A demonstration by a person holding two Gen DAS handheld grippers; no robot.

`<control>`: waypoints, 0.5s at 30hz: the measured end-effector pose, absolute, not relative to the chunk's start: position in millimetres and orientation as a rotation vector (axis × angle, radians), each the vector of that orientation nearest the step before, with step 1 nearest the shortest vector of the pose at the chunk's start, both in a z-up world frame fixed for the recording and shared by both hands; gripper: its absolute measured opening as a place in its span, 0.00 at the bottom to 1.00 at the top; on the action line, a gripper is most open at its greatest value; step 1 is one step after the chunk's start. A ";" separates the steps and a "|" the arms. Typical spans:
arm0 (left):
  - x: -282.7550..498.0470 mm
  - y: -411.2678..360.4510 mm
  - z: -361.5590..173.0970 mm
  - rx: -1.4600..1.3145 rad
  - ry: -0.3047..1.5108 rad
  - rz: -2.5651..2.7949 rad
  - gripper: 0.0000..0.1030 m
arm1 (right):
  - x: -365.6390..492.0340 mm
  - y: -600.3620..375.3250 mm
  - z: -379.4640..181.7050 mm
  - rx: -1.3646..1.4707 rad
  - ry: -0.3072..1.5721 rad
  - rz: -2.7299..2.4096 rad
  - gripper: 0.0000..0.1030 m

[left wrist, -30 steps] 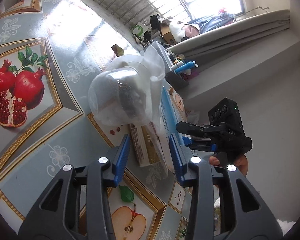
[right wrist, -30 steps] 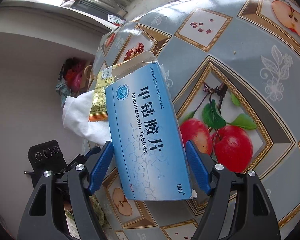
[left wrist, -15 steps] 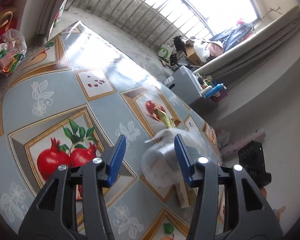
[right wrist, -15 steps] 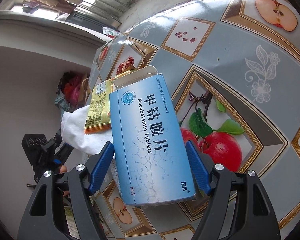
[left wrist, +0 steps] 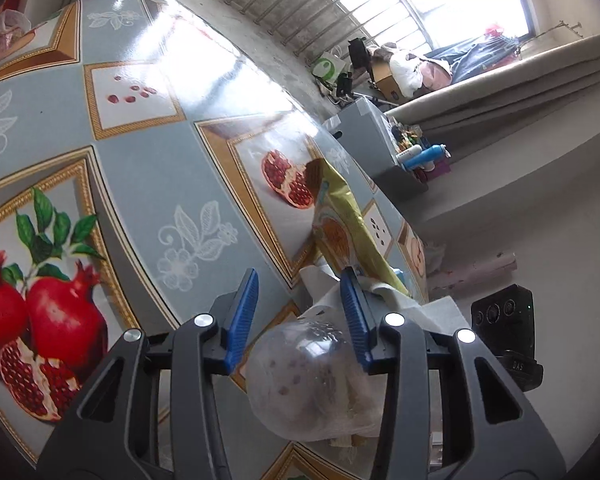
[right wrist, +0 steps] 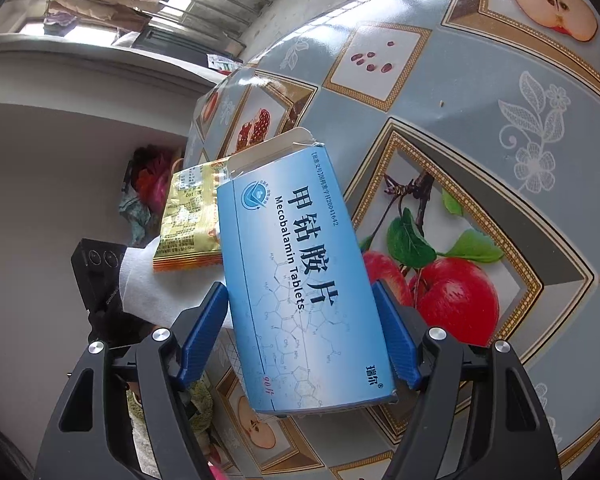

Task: Collect trash
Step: 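Lift the clear plastic cup with the left tool while the right tool holds the box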

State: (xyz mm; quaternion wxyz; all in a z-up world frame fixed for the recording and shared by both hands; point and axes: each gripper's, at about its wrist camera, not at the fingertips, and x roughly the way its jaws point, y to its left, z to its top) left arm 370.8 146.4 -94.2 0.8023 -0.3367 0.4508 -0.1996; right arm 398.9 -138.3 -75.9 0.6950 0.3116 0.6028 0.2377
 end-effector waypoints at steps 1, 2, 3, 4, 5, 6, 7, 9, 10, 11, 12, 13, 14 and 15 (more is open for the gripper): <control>366.0 142.2 -93.8 -0.718 0.965 -0.440 0.38 | 396.6 -138.2 -76.0 0.692 1.349 0.536 0.69; 362.6 138.7 -93.1 -0.719 0.967 -0.453 0.38 | 393.8 -138.1 -76.0 0.688 1.352 0.540 0.69; 359.1 136.2 -92.6 -0.721 0.971 -0.461 0.38 | 391.1 -139.0 -76.0 0.689 1.355 0.543 0.69; 354.4 132.6 -91.7 -0.726 0.973 -0.470 0.38 | 387.2 -140.1 -76.0 0.691 1.357 0.544 0.69; 350.1 129.6 -90.8 -0.729 0.975 -0.483 0.37 | 383.1 -142.2 -76.3 0.691 1.359 0.546 0.69; 344.7 126.4 -89.5 -0.725 0.978 -0.490 0.37 | 378.6 -143.9 -76.3 0.690 1.360 0.548 0.69; 339.7 122.6 -88.6 -0.718 0.979 -0.493 0.37 | 373.7 -145.3 -76.5 0.691 1.360 0.549 0.69; 328.2 117.1 -88.4 -0.718 0.985 -0.506 0.36 | 362.6 -150.2 -76.3 0.697 1.364 0.551 0.69; 321.7 114.9 -89.0 -0.726 0.992 -0.512 0.36 | 356.7 -152.6 -76.2 0.698 1.366 0.550 0.69; 314.6 113.1 -89.7 -0.736 0.997 -0.517 0.36 | 349.6 -155.2 -76.0 0.698 1.367 0.550 0.69; 307.2 111.3 -90.1 -0.745 1.001 -0.527 0.36 | 341.8 -157.9 -76.0 0.697 1.367 0.551 0.69; 300.3 109.9 -90.9 -0.753 1.005 -0.535 0.35 | 333.7 -160.1 -76.0 0.696 1.366 0.550 0.69; 292.2 107.6 -91.0 -0.757 1.008 -0.547 0.35 | 324.0 -162.4 -75.5 0.693 1.363 0.548 0.69; 283.7 105.3 -90.9 -0.757 1.010 -0.560 0.35 | 315.7 -164.8 -75.4 0.692 1.360 0.544 0.69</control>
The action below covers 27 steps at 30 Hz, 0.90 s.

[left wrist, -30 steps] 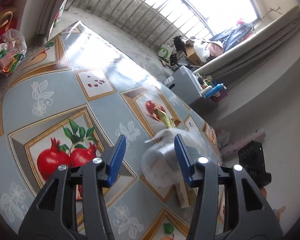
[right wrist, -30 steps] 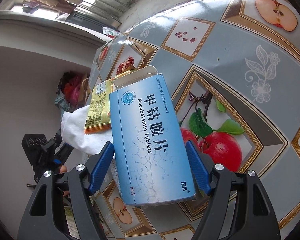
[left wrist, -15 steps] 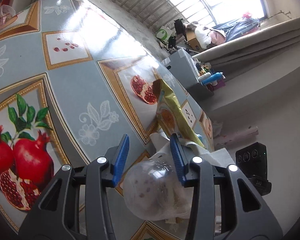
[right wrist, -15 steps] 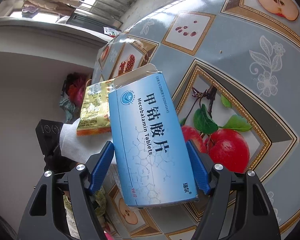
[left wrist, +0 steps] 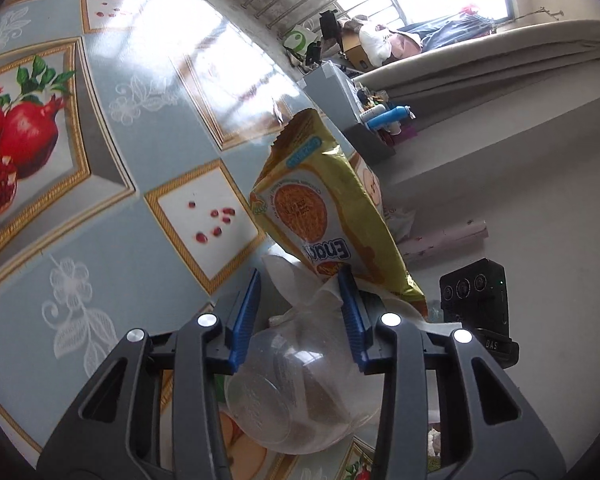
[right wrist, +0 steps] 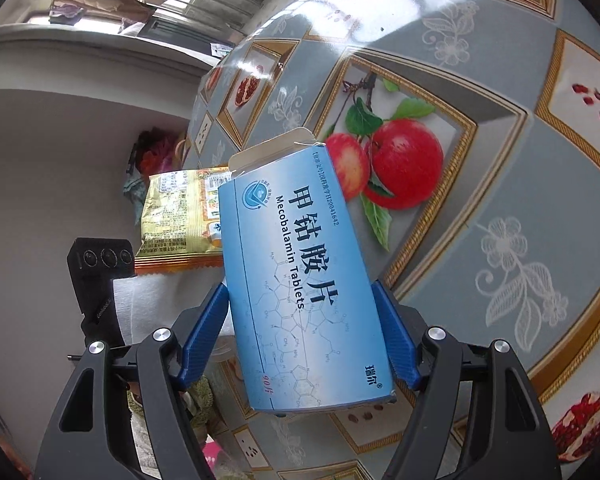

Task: Collect trash
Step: 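Lift the clear plastic cup with the left tool while the right tool holds the box, then grasp the white tissue with the left tool while the right tool holds the box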

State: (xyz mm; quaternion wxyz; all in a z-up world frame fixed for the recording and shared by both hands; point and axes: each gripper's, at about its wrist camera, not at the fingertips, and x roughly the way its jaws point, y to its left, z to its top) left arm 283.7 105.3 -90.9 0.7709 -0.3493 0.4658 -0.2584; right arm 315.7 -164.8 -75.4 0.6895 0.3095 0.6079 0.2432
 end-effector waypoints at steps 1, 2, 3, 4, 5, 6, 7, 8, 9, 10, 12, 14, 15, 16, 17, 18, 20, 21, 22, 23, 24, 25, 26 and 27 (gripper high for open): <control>275.1 103.4 -90.7 -0.756 1.013 -0.573 0.35 | 305.0 -167.6 -76.0 0.696 1.357 0.540 0.69; 267.0 103.5 -90.4 -0.755 1.016 -0.585 0.35 | 294.5 -169.7 -75.7 0.698 1.353 0.538 0.69; 258.4 101.9 -89.3 -0.753 1.018 -0.598 0.35 | 283.8 -171.5 -75.1 0.696 1.350 0.530 0.69; 251.4 101.1 -88.4 -0.754 1.022 -0.608 0.35 | 274.6 -172.7 -73.8 0.692 1.346 0.520 0.69; 242.9 100.2 -87.6 -0.752 1.026 -0.624 0.35 | 263.3 -173.4 -71.9 0.679 1.340 0.515 0.69; 234.2 99.0 -86.1 -0.750 1.027 -0.638 0.35 | 252.3 -173.8 -69.6 0.664 1.332 0.509 0.69; 226.4 98.4 -84.9 -0.744 1.028 -0.644 0.35 | 242.5 -174.3 -67.2 0.653 1.324 0.499 0.69; 217.8 98.1 -83.8 -0.739 1.027 -0.647 0.35 | 231.8 -174.8 -65.5 0.640 1.318 0.492 0.69; 209.8 98.0 -82.9 -0.731 1.026 -0.647 0.35 | 221.3 -175.4 -63.7 0.630 1.309 0.484 0.69; 203.0 98.1 -81.9 -0.720 1.023 -0.649 0.35 | 213.2 -176.3 -62.0 0.622 1.300 0.470 0.69; 192.8 98.7 -77.5 -0.676 1.011 -0.633 0.35 | 198.6 -177.7 -57.6 0.600 1.276 0.436 0.69; 184.2 104.6 -73.4 -0.632 0.994 -0.603 0.37 | 184.1 -183.6 -54.1 0.588 1.247 0.392 0.69; 180.8 108.1 -72.0 -0.620 0.988 -0.588 0.37 | 177.3 -186.6 -51.9 0.579 1.232 0.367 0.69; 177.4 112.4 -69.6 -0.613 0.981 -0.571 0.37 | 172.2 -189.9 -49.7 0.567 1.219 0.340 0.69; 173.9 117.1 -66.9 -0.607 0.972 -0.561 0.38 | 167.3 -191.8 -47.0 0.552 1.207 0.312 0.69; 172.0 119.5 -63.9 -0.601 0.964 -0.556 0.39 | 163.9 -193.0 -44.2 0.538 1.196 0.291 0.69; 164.7 127.4 -57.4 -0.590 0.942 -0.548 0.42 | 159.9 -195.7 -39.5 0.523 1.183 0.260 0.69; 162.2 129.5 -53.4 -0.579 0.928 -0.549 0.42 | 158.3 -196.6 -37.6 0.516 1.179 0.248 0.69; 158.1 133.4 -50.5 -0.566 0.917 -0.545 0.42 | 157.3 -196.8 -35.2 0.505 1.175 0.235 0.69; 154.6 136.7 -46.9 -0.552 0.905 -0.540 0.42 | 155.4 -197.2 -32.5 0.493 1.167 0.215 0.69; 152.1 139.4 -42.9 -0.541 0.891 -0.539 0.42 | 153.9 -197.3 -29.4 0.481 1.154 0.197 0.69; 149.6 140.1 -39.2 -0.535 0.881 -0.538 0.42 | 154.2 -197.5 -26.1 0.468 1.141 0.185 0.69; 147.5 140.9 -35.6 -0.528 0.870 -0.539 0.42 | 153.8 -196.0 -21.8 0.453 1.128 0.172 0.70; 145.5 140.9 -32.4 -0.519 0.857 -0.542 0.42 | 150.1 -197.4 -17.4 0.438 1.115 0.159 0.72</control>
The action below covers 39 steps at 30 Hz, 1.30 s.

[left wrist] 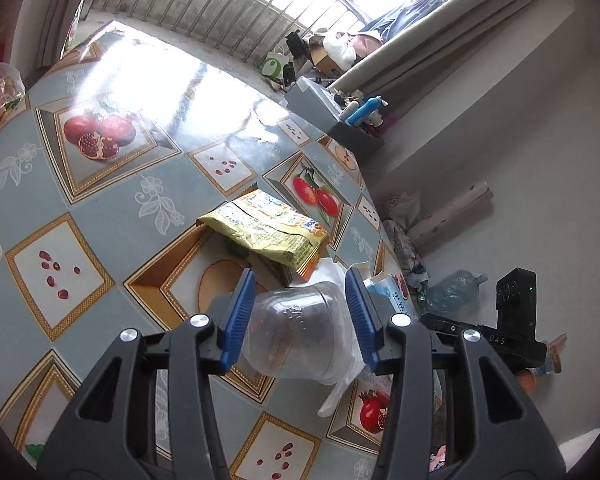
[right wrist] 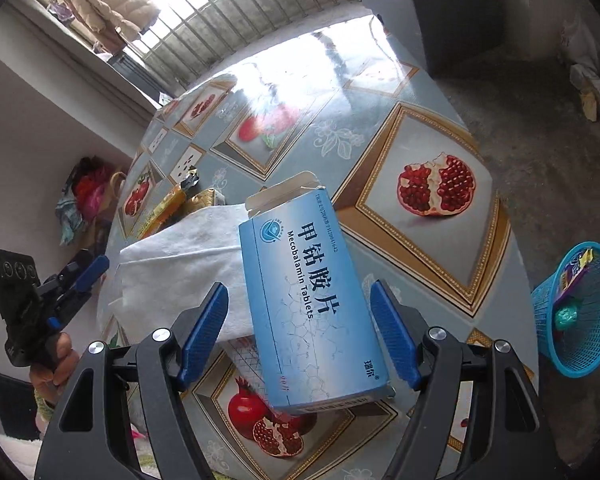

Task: Collect trash
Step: 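Grasp the white tissue with the left tool while the right tool holds the box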

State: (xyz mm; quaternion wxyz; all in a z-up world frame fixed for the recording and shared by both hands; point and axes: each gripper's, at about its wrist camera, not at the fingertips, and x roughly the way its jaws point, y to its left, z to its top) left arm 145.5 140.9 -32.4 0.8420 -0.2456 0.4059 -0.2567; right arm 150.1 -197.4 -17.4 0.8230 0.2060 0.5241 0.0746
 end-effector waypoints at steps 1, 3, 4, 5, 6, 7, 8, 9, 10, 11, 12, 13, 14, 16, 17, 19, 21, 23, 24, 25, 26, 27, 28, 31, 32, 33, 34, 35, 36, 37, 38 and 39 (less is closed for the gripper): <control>142.3 141.5 -28.9 -0.505 0.843 -0.546 0.43 | 147.8 -199.2 -13.6 0.423 1.101 0.148 0.75; 138.5 137.7 -24.7 -0.478 0.826 -0.547 0.44 | 145.8 -192.1 -5.0 0.381 1.078 0.140 0.77; 135.9 136.1 -23.4 -0.466 0.821 -0.551 0.46 | 144.3 -187.1 -2.6 0.356 1.072 0.139 0.79; 133.7 133.1 -22.6 -0.455 0.817 -0.555 0.47 | 144.2 -181.5 -1.1 0.326 1.069 0.141 0.80; 132.4 130.9 -22.4 -0.444 0.814 -0.557 0.47 | 143.6 -173.9 -0.6 0.294 1.068 0.139 0.82; 131.0 128.3 -22.5 -0.432 0.812 -0.557 0.47 | 145.5 -168.1 -1.0 0.262 1.068 0.135 0.83; 128.2 125.4 -23.3 -0.416 0.808 -0.553 0.48 | 145.8 -162.1 -1.7 0.228 1.068 0.131 0.83; 126.0 123.2 -23.4 -0.399 0.805 -0.549 0.49 | 146.0 -160.3 -2.7 0.200 1.068 0.123 0.83; 124.4 118.4 -23.9 -0.373 0.805 -0.538 0.50 | 144.1 -157.6 -4.5 0.176 1.068 0.110 0.83; 122.8 115.1 -24.6 -0.347 0.805 -0.527 0.50 | 145.3 -154.6 -6.6 0.153 1.071 0.098 0.83; 119.8 112.4 -25.7 -0.319 0.804 -0.519 0.50 | 146.2 -152.6 -8.8 0.136 1.074 0.090 0.83; 117.7 108.4 -26.1 -0.288 0.801 -0.513 0.50 | 144.7 -152.9 -11.0 0.127 1.077 0.085 0.83; 116.6 105.3 -26.5 -0.273 0.798 -0.515 0.50 | 146.3 -152.1 -13.3 0.121 1.082 0.079 0.83; 113.0 101.1 -25.1 -0.261 0.791 -0.527 0.50 | 146.7 -151.4 -14.7 0.111 1.081 0.067 0.83; 111.0 99.3 -23.5 -0.257 0.785 -0.538 0.50 | 147.5 -151.6 -15.0 0.107 1.079 0.062 0.83; 107.2 96.0 -20.6 -0.236 0.769 -0.558 0.50 | 148.5 -153.5 -15.7 0.110 1.076 0.052 0.83; 105.0 92.0 -18.1 -0.216 0.758 -0.564 0.50 | 150.0 -155.9 -16.7 0.125 1.081 0.050 0.83; 106.9 88.8 -16.9 -0.209 0.755 -0.571 0.50 | 151.5 -157.3 -18.4 0.139 1.086 0.045 0.83; 109.0 88.4 -16.5 -0.212 0.755 -0.572 0.50 | 152.1 -157.8 -19.0 0.144 1.087 0.044 0.83; 111.8 88.1 -15.3 -0.217 0.753 -0.573 0.50 | 151.9 -158.5 -19.1 0.148 1.086 0.044 0.83; 112.4 87.6 -13.4 -0.217 0.749 -0.573 0.50 | 151.6 -159.3 -19.2 0.153 1.086 0.044 0.83; 114.6 86.8 -11.7 -0.212 0.743 -0.572 0.50 | 151.5 -159.6 -19.3 0.158 1.086 0.046 0.83; 116.1 86.1 -10.1 -0.206 0.738 -0.570 0.50 | 151.4 -159.8 -19.3 0.162 1.087 0.048 0.83; 123.9 82.5 -5.3 -0.173 0.724 -0.545 0.50 | 151.9 -159.4 -19.6 0.160 1.088 0.054 0.83; 127.9 81.3 -4.8 -0.161 0.723 -0.537 0.50 | 152.2 -159.3 -19.5 0.159 1.088 0.056 0.83; 132.4 80.0 -3.6 -0.150 0.729 -0.531 0.50 | 152.6 -159.4 -19.4 0.161 1.088 0.058 0.83; 138.0 78.3 -3.7 -0.138 0.741 -0.527 0.50 | 153.0 -159.8 -19.3 0.163 1.087 0.061 0.83; 144.1 76.3 -4.2 -0.125 0.758 -0.518 0.50 | 153.5 -160.1 -19.1 0.166 1.085 0.063 0.83; 150.7 74.3 -5.3 -0.113 0.777 -0.504 0.50 | 154.1 -160.7 -18.8 0.169 1.084 0.066 0.83; 156.3 73.1 -6.4 -0.107 0.791 -0.500 0.50 | 154.5 -161.1 -18.8 0.172 1.081 0.070 0.83; 162.2 72.0 -7.2 -0.104 0.805 -0.497 0.50 | 155.3 -161.6 -19.1 0.175 1.081 0.074 0.83; 167.5 70.9 -7.7 -0.105 0.817 -0.490 0.50 | 156.4 -162.2 -19.9 0.178 1.084 0.076 0.83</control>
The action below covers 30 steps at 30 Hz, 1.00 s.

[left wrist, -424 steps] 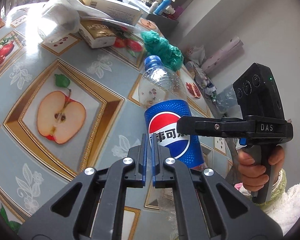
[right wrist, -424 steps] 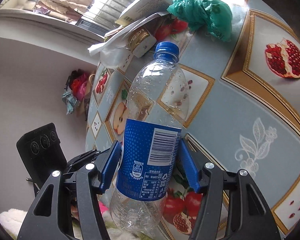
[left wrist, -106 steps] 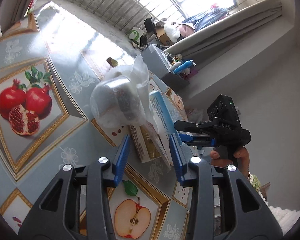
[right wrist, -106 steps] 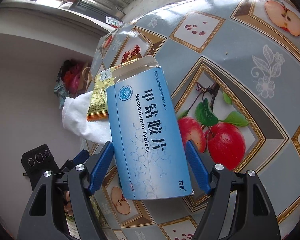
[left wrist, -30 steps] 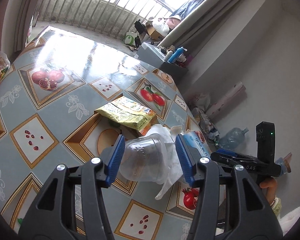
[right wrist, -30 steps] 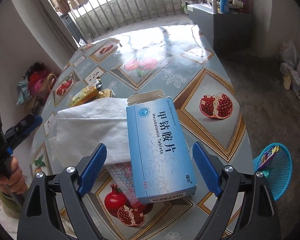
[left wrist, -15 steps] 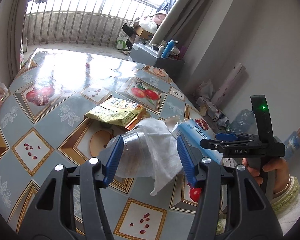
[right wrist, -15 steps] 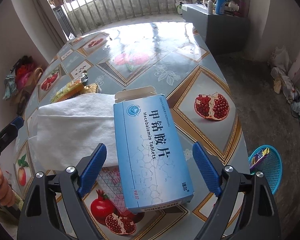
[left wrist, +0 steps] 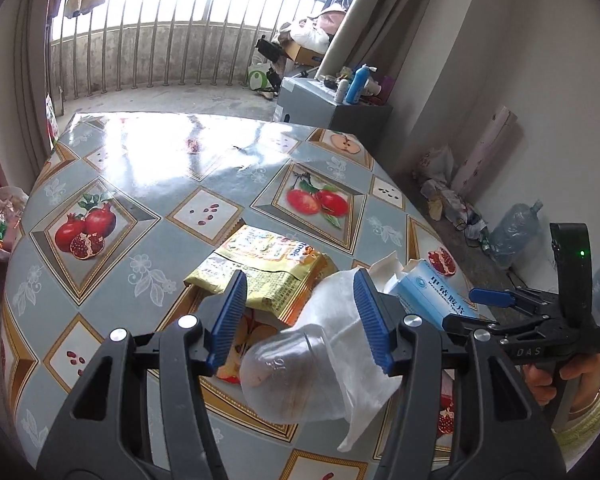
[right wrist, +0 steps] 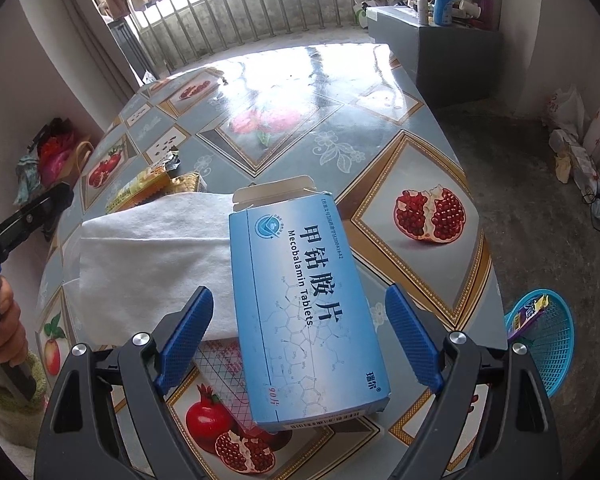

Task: Collect trash
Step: 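Grasp the white tissue with the left tool while the right tool holds the box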

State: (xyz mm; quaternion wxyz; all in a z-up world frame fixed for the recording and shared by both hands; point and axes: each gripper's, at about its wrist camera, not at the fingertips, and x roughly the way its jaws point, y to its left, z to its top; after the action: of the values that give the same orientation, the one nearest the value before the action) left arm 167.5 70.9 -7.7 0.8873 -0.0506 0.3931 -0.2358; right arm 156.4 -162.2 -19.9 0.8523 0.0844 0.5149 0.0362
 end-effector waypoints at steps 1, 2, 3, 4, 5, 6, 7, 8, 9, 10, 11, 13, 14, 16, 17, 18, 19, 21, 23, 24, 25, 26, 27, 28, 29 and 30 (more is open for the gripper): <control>171.6 69.6 -8.3 -0.108 0.828 -0.486 0.50 | 157.6 -162.7 -21.2 0.180 1.087 0.078 0.83; 173.4 67.9 -9.0 -0.111 0.834 -0.485 0.50 | 158.7 -163.3 -22.7 0.181 1.090 0.080 0.83; 174.8 66.9 -8.6 -0.115 0.836 -0.486 0.50 | 160.0 -163.6 -24.3 0.183 1.093 0.083 0.83; 174.1 65.6 -7.3 -0.118 0.833 -0.490 0.50 | 161.3 -163.9 -25.7 0.184 1.097 0.085 0.83; 171.8 64.0 -5.2 -0.120 0.827 -0.498 0.50 | 162.8 -163.7 -27.5 0.186 1.102 0.090 0.83; 169.3 62.4 -3.3 -0.119 0.821 -0.507 0.50 | 164.0 -163.4 -29.2 0.188 1.108 0.099 0.83; 166.8 60.3 -1.1 -0.116 0.815 -0.515 0.50 | 165.1 -163.0 -31.1 0.193 1.113 0.112 0.83; 163.6 58.2 0.5 -0.113 0.808 -0.528 0.50 | 166.2 -163.5 -32.7 0.205 1.111 0.123 0.83; 161.2 56.3 1.6 -0.109 0.805 -0.541 0.50 | 166.8 -164.4 -34.2 0.215 1.109 0.128 0.80; 158.2 53.9 2.5 -0.104 0.804 -0.553 0.50 | 167.8 -165.5 -35.9 0.224 1.113 0.134 0.71; 155.5 51.1 3.5 -0.096 0.804 -0.568 0.50 | 168.6 -167.0 -37.9 0.237 1.121 0.138 0.71; 150.4 45.0 4.8 -0.083 0.805 -0.601 0.50 | 167.4 -170.3 -38.5 0.265 1.111 0.146 0.70; 147.4 40.9 4.6 -0.076 0.809 -0.622 0.50 | 166.2 -172.1 -38.3 0.277 1.106 0.153 0.70; 142.4 32.4 2.5 -0.063 0.820 -0.666 0.50 | 163.4 -177.1 -37.8 0.313 1.094 0.158 0.70; 140.0 27.6 0.5 -0.057 0.827 -0.683 0.50 | 161.4 -180.8 -37.9 0.335 1.089 0.155 0.70; 137.9 22.4 -1.7 -0.054 0.839 -0.703 0.50 | 160.0 -184.6 -37.4 0.352 1.085 0.150 0.70; 136.4 17.7 -4.5 -0.052 0.853 -0.718 0.50 | 158.0 -188.4 -36.4 0.366 1.081 0.145 0.70; 133.3 8.8 -10.3 -0.045 0.874 -0.738 0.50 | 153.0 -196.8 -32.6 0.390 1.066 0.135 0.70; 129.1 -1.7 -14.9 -0.029 0.889 -0.760 0.50 | 147.0 -203.7 -27.6 0.396 1.050 0.119 0.70; 127.0 -6.3 -16.8 -0.021 0.894 -0.767 0.50 | 144.9 -207.2 -25.8 0.391 1.045 0.107 0.70; 124.7 -11.4 -19.0 -0.010 0.898 -0.775 0.50 | 141.8 -210.1 -24.2 0.383 1.041 0.093 0.70; 122.7 -16.6 -21.4 0.006 0.904 -0.778 0.50 | 139.5 -213.3 -23.8 0.377 1.040 0.081 0.70; 120.8 -21.8 -24.1 0.029 0.910 -0.773 0.50 | 137.3 -216.0 -23.9 0.369 1.041 0.068 0.70; 118.8 -26.0 -26.3 0.054 0.912 -0.766 0.50 | 135.7 -218.8 -24.6 0.362 1.044 0.057 0.70; 116.6 -31.3 -29.3 0.092 0.916 -0.757 0.50 | 133.7 -220.5 -26.2 0.356 1.049 0.047 0.70; 114.4 -36.5 -32.6 0.134 0.921 -0.746 0.50 | 131.8 -222.4 -28.3 0.355 1.053 0.040 0.70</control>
State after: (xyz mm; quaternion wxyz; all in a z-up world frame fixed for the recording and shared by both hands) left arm 114.4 -36.5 -32.6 0.8274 0.0632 0.4337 -0.3511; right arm 131.8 -222.4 -28.3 0.8493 0.1686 0.4999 0.0191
